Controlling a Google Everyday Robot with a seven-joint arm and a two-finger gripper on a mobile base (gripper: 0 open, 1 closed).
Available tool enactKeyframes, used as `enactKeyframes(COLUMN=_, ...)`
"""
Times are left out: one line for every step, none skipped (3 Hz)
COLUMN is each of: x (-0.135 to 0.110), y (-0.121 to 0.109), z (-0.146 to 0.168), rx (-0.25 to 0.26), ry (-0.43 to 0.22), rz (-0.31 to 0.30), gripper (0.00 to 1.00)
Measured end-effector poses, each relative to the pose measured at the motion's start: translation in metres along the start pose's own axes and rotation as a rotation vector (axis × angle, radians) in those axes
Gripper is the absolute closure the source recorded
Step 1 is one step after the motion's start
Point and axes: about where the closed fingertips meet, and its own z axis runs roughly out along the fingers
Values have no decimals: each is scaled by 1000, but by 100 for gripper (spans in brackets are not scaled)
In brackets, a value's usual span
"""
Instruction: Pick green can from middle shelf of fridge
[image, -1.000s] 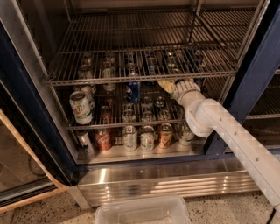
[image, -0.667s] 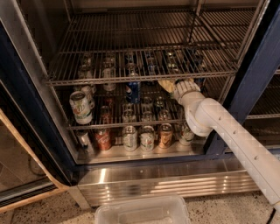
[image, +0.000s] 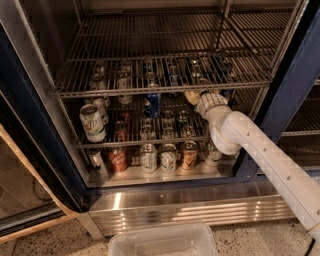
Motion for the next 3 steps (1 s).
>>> enactKeyframes(x=0, y=0, z=0, rx=0, ry=0, rz=0, gripper=66)
enactKeyframes(x=0, y=0, z=0, rx=0, ry=0, rz=0, gripper=90)
enactKeyframes(x=-10, y=9, z=-17, rx=-17, ry=-1, rz=1, gripper=100)
